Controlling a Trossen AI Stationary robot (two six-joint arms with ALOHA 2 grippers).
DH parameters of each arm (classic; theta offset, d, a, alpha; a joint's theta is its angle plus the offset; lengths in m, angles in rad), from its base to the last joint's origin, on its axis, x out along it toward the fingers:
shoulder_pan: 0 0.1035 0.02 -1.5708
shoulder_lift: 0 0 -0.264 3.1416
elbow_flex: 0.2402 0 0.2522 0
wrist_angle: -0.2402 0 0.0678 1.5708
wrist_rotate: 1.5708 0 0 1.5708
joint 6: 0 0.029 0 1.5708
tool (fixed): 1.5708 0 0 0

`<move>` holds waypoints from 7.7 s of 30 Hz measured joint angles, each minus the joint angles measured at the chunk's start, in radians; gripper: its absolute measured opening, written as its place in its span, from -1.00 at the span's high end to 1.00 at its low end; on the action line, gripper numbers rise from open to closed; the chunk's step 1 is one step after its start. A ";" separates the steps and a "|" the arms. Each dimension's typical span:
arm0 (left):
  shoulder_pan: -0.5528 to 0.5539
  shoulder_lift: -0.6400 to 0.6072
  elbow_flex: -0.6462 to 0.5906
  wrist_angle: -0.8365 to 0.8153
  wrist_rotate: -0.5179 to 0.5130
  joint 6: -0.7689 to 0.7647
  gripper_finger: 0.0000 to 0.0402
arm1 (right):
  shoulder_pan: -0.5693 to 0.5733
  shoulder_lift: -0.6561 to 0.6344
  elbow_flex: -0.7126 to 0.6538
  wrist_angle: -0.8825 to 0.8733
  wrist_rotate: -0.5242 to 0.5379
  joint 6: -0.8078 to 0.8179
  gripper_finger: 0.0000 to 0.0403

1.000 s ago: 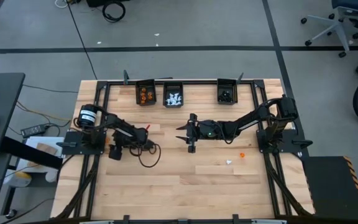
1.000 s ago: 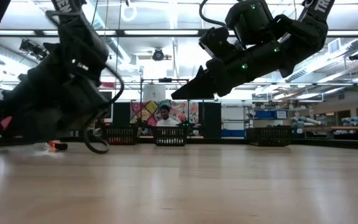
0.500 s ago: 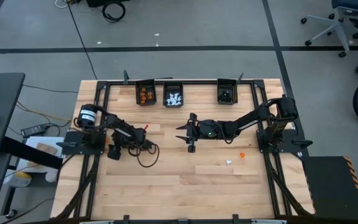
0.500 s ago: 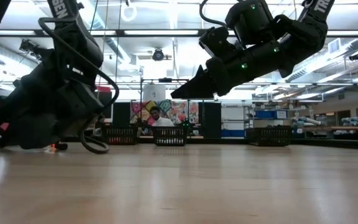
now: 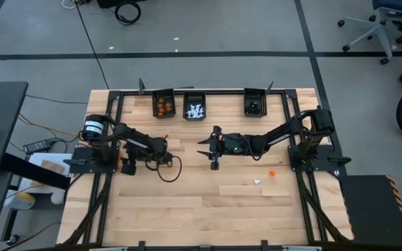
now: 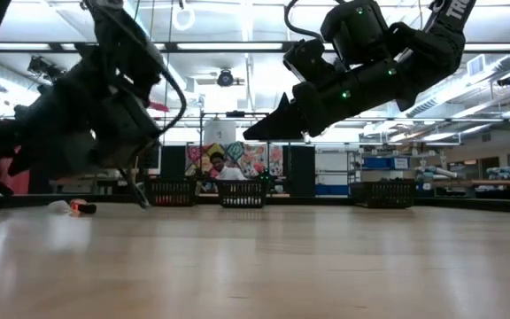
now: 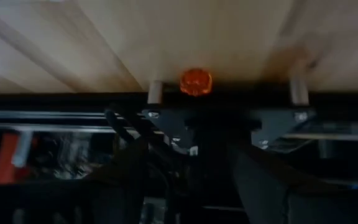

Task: Sort Halloween decoration
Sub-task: Put the orange pumpkin toy into the left black bin

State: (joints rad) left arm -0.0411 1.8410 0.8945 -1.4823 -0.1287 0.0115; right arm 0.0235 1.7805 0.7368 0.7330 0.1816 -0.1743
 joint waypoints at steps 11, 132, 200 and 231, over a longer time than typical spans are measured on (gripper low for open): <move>0.035 -0.326 -0.001 0.114 0.078 -0.028 0.14 | 0.000 0.000 0.000 -0.001 -0.026 -0.051 0.15; 0.024 0.113 -0.035 0.231 0.257 -0.156 0.15 | -0.080 0.000 0.000 0.095 -0.201 0.034 0.15; -0.067 0.129 -0.141 0.242 0.350 -0.168 0.03 | -0.080 0.000 0.000 0.103 -0.209 0.025 0.15; -0.101 0.132 -0.046 0.208 0.273 -0.183 0.75 | -0.080 0.000 0.000 0.103 -0.209 0.023 0.15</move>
State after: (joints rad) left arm -0.1419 1.9728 0.8481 -1.2740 0.1440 -0.1711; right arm -0.0563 1.7805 0.7372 0.8362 -0.0277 -0.1509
